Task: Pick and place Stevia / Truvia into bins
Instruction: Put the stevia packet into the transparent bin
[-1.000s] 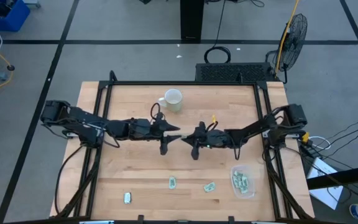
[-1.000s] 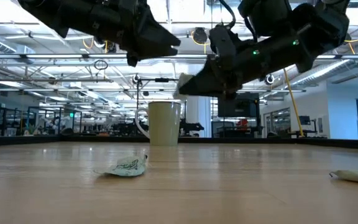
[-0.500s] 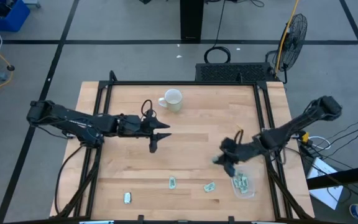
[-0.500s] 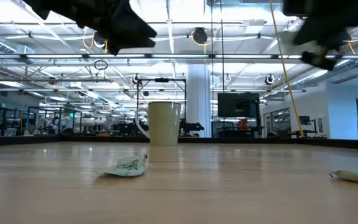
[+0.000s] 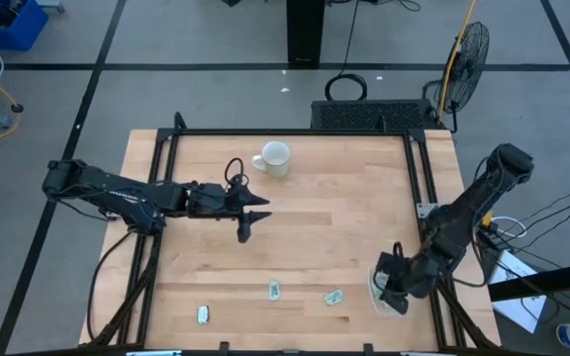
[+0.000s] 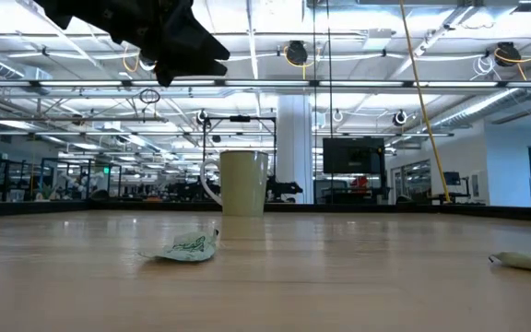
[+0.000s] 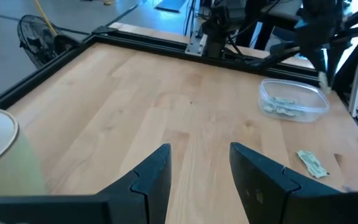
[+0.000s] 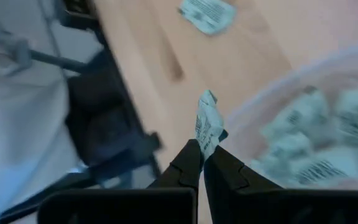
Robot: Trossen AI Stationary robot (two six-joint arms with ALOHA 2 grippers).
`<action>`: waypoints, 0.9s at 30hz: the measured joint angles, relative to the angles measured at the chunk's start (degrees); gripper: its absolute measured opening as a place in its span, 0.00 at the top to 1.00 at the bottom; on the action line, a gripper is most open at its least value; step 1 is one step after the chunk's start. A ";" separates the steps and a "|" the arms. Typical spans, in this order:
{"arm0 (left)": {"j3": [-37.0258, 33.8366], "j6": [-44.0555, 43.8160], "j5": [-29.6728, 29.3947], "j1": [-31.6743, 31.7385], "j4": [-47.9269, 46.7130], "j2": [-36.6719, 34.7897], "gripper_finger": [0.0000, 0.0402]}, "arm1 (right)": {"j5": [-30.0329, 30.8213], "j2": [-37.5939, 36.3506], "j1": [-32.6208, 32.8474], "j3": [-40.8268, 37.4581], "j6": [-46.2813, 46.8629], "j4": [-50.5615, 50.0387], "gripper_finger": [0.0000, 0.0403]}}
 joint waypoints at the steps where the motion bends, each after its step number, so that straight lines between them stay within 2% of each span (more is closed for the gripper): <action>1: 0.00 -0.42 -0.25 -0.02 -0.04 0.00 0.58 | 0.00 0.00 0.32 0.00 0.15 -1.73 1.00; 6: 0.00 -1.27 -1.74 0.00 -0.03 0.00 0.58 | -0.09 0.04 0.56 -0.02 4.86 -11.65 1.00; 11: 0.00 -1.39 -1.74 -0.01 -0.05 0.00 0.58 | 0.35 0.36 0.56 -0.02 2.39 -10.78 0.99; 20: 0.00 -0.95 -2.44 -0.02 0.00 0.02 0.58 | 0.13 6.43 0.37 -0.02 3.19 -10.09 0.99; 27: 0.00 -1.06 -6.07 0.00 0.30 0.02 0.58 | 0.13 8.33 0.27 -0.02 5.43 -9.42 0.91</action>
